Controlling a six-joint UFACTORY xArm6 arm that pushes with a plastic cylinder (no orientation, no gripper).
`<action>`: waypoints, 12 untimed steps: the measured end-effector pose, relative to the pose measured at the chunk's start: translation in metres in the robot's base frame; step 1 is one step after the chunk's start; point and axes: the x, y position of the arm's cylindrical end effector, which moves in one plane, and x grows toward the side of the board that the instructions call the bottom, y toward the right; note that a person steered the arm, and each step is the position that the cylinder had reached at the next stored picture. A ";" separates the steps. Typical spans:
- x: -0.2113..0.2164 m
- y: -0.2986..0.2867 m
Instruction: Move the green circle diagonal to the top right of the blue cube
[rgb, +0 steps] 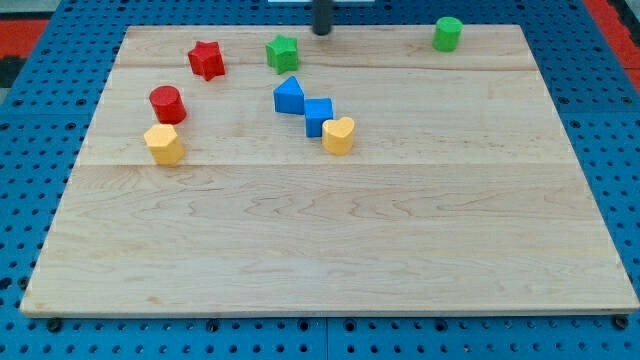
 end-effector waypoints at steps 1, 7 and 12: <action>0.030 -0.005; 0.071 0.197; 0.001 0.172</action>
